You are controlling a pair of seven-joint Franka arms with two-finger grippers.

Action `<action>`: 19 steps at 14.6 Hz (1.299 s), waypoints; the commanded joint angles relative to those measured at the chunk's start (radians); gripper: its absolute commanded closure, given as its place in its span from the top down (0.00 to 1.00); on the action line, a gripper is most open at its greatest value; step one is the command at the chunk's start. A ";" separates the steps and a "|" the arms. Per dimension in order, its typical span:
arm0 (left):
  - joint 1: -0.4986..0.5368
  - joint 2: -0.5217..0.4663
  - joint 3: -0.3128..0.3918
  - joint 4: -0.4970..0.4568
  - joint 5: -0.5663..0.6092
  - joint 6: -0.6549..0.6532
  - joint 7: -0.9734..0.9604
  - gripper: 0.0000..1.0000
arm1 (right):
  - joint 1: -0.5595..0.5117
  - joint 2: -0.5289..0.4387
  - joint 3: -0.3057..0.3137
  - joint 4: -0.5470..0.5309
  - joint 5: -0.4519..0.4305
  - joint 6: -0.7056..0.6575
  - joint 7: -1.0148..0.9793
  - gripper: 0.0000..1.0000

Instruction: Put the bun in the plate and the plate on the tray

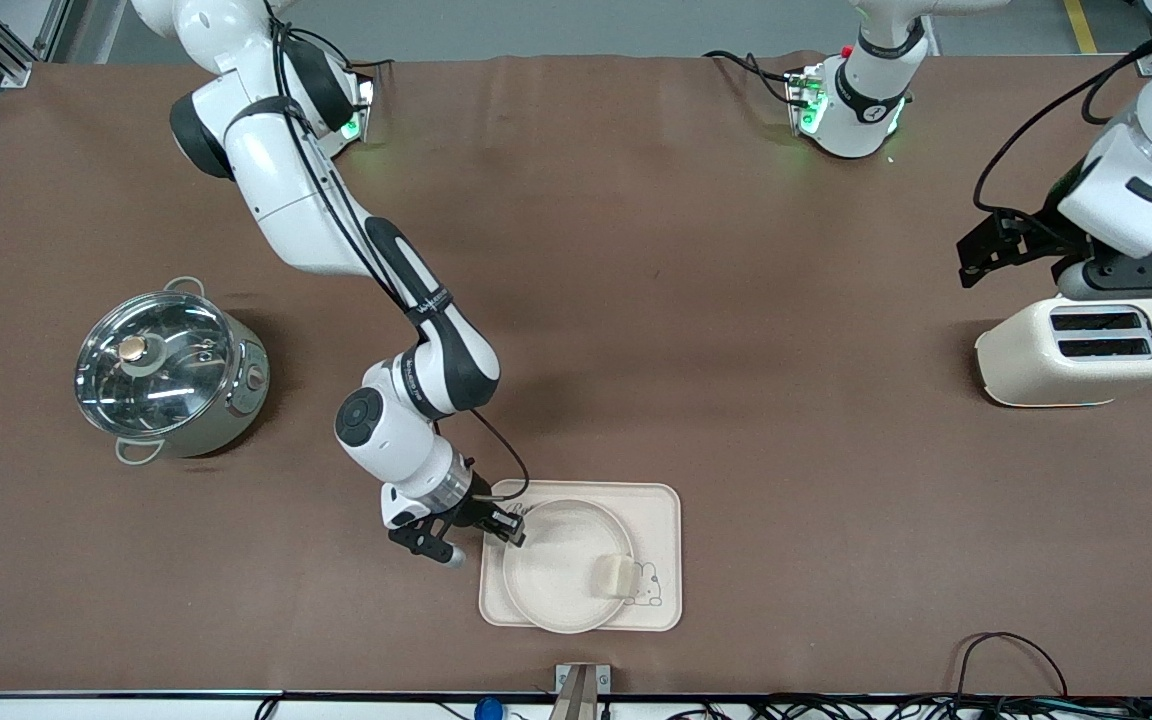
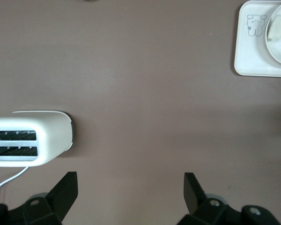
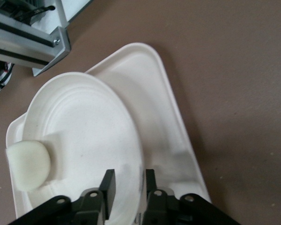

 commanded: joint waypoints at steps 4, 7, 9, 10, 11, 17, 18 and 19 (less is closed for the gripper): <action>-0.003 -0.027 0.022 -0.007 -0.013 0.029 0.045 1.00 | 0.008 -0.108 0.000 -0.059 0.004 -0.128 0.017 1.00; -0.005 0.007 0.022 0.053 -0.013 0.004 0.040 1.00 | 0.006 -0.257 -0.038 -0.182 0.002 -0.185 0.014 1.00; -0.007 0.007 0.022 0.056 -0.013 0.001 0.040 1.00 | 0.008 -0.372 -0.081 -0.273 -0.025 -0.265 0.002 1.00; -0.007 0.009 0.022 0.056 -0.013 0.001 0.042 1.00 | 0.008 -0.424 -0.093 -0.288 -0.086 -0.343 -0.006 1.00; -0.007 0.009 0.022 0.056 -0.014 0.001 0.039 1.00 | 0.005 -0.478 -0.095 -0.290 -0.149 -0.438 -0.003 1.00; -0.007 0.010 0.022 0.050 -0.016 0.001 0.031 1.00 | -0.145 -0.730 -0.116 -0.287 -0.291 -0.878 -0.119 1.00; -0.007 0.010 0.022 0.050 -0.014 -0.001 0.031 1.00 | -0.168 -0.771 -0.118 -0.287 -0.291 -0.929 -0.167 1.00; -0.007 0.010 0.022 0.050 -0.014 -0.001 0.030 1.00 | -0.191 -0.815 -0.119 -0.289 -0.291 -0.986 -0.192 1.00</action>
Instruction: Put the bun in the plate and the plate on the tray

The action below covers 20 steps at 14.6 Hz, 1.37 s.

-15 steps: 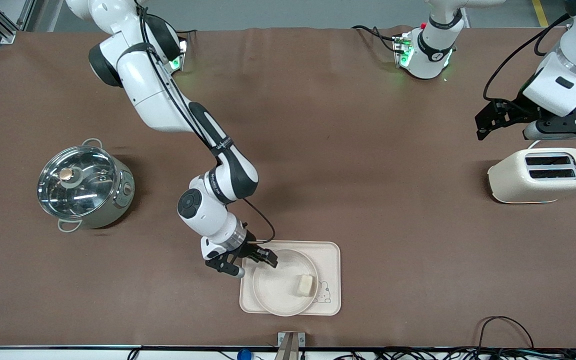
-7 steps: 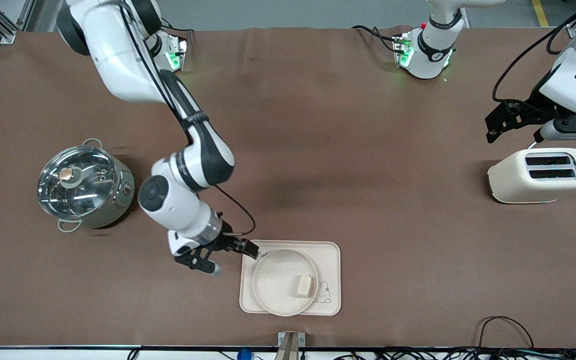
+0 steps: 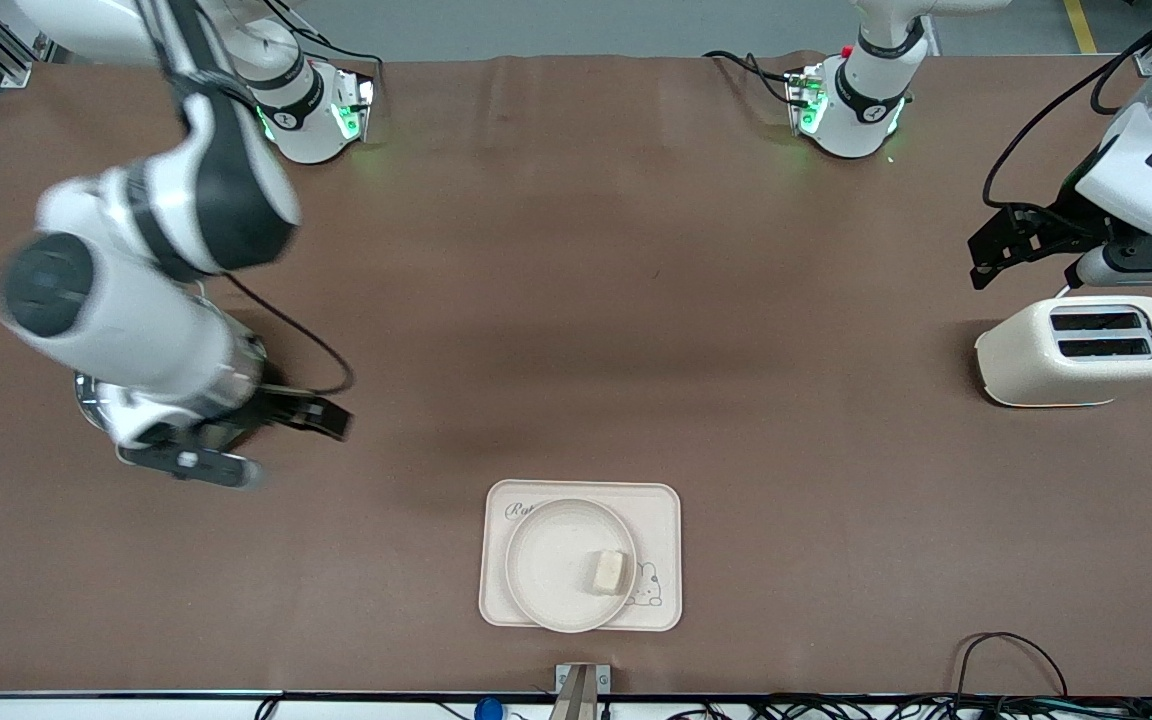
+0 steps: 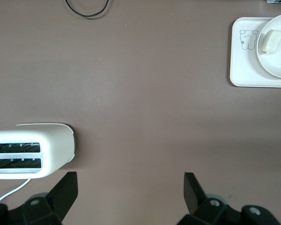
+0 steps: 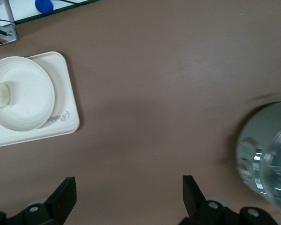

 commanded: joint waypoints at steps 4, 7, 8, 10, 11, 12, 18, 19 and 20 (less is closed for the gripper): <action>0.001 0.007 0.002 0.023 -0.012 -0.021 0.011 1.00 | -0.126 -0.300 0.020 -0.160 -0.021 -0.172 -0.156 1.00; 0.003 0.007 0.002 0.023 -0.012 -0.021 0.013 1.00 | -0.207 -0.380 0.023 -0.199 -0.049 -0.198 -0.291 1.00; 0.003 0.007 0.002 0.023 -0.012 -0.021 0.013 1.00 | -0.230 -0.400 0.024 -0.201 -0.053 -0.211 -0.331 1.00; 0.004 0.007 0.002 0.024 -0.012 -0.021 0.010 1.00 | -0.281 -0.426 0.026 -0.202 -0.087 -0.243 -0.391 1.00; 0.003 0.007 0.002 0.024 -0.012 -0.021 0.011 1.00 | -0.306 -0.435 0.024 -0.199 -0.107 -0.258 -0.466 1.00; 0.004 0.007 0.002 0.024 -0.012 -0.021 0.011 1.00 | -0.312 -0.439 0.017 -0.196 -0.110 -0.261 -0.494 1.00; 0.007 0.007 0.002 0.024 -0.009 -0.021 0.019 1.00 | -0.301 -0.431 -0.013 -0.194 -0.110 -0.269 -0.499 1.00; 0.006 0.007 0.002 0.024 -0.008 -0.021 0.017 1.00 | -0.300 -0.431 -0.011 -0.193 -0.110 -0.267 -0.502 1.00; 0.006 0.007 0.002 0.027 -0.003 -0.021 0.013 1.00 | -0.298 -0.431 -0.010 -0.193 -0.110 -0.267 -0.502 1.00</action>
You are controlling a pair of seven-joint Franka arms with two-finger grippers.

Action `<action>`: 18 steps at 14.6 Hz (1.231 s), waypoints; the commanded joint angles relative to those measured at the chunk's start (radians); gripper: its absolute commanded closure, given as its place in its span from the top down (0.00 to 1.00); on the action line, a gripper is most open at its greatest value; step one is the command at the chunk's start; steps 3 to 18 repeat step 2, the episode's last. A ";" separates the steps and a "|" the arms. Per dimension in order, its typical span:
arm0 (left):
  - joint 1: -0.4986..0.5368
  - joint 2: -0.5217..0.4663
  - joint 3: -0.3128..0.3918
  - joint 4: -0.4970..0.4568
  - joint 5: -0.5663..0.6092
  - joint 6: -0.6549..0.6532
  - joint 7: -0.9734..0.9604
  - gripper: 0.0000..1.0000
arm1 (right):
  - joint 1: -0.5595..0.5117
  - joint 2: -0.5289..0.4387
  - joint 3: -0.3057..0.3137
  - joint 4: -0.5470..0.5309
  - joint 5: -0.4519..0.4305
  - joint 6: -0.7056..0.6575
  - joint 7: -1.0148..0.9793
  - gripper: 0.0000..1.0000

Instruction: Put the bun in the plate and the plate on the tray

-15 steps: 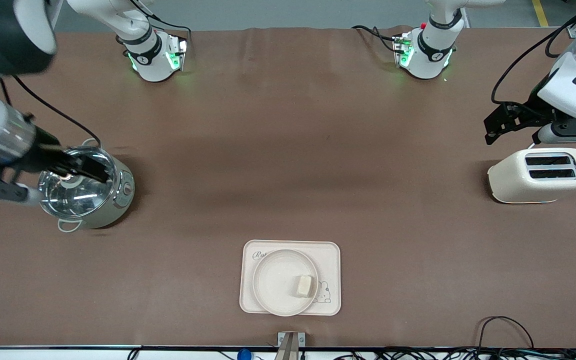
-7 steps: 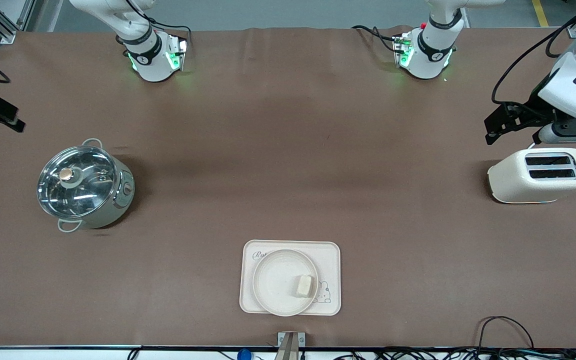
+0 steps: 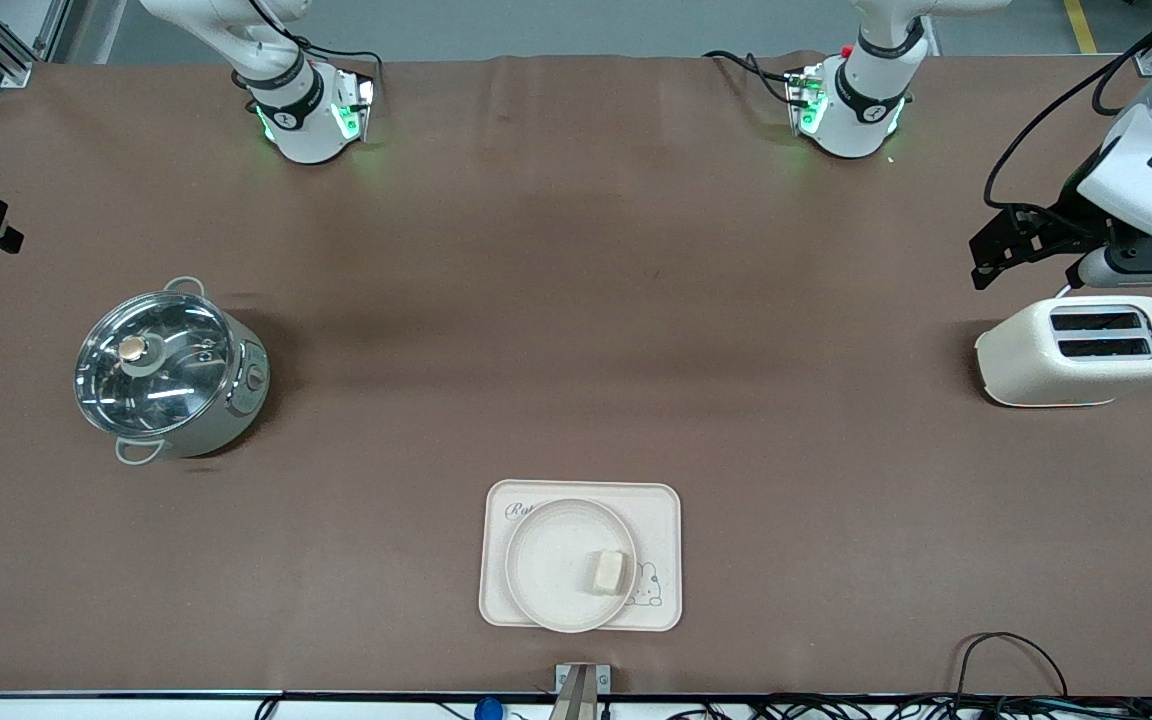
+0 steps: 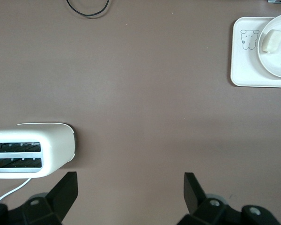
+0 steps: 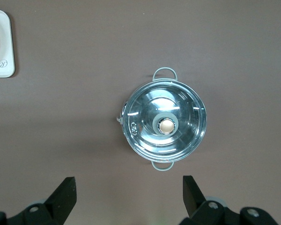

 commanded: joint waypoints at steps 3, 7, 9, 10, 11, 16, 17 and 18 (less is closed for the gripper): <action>0.003 0.005 0.002 0.025 0.000 -0.019 0.005 1.00 | 0.021 -0.021 -0.002 -0.026 -0.021 0.007 -0.004 1.00; 0.003 0.005 0.002 0.025 0.000 -0.019 0.005 1.00 | 0.021 -0.021 -0.002 -0.026 -0.021 0.007 -0.004 1.00; 0.003 0.005 0.002 0.025 0.000 -0.019 0.005 1.00 | 0.021 -0.021 -0.002 -0.026 -0.021 0.007 -0.004 1.00; 0.003 0.005 0.002 0.025 0.000 -0.019 0.005 1.00 | 0.021 -0.021 -0.002 -0.026 -0.021 0.007 -0.004 1.00; 0.003 0.005 0.002 0.025 0.000 -0.019 0.005 1.00 | 0.021 -0.021 -0.002 -0.026 -0.021 0.007 -0.004 1.00; 0.003 0.005 0.002 0.025 0.000 -0.019 0.005 1.00 | 0.021 -0.021 -0.002 -0.026 -0.021 0.007 -0.004 1.00; 0.003 0.005 0.002 0.025 0.000 -0.019 0.005 1.00 | 0.021 -0.021 -0.002 -0.026 -0.021 0.007 -0.004 1.00; 0.003 0.005 0.002 0.025 0.000 -0.019 0.005 1.00 | 0.021 -0.021 -0.002 -0.026 -0.021 0.007 -0.004 1.00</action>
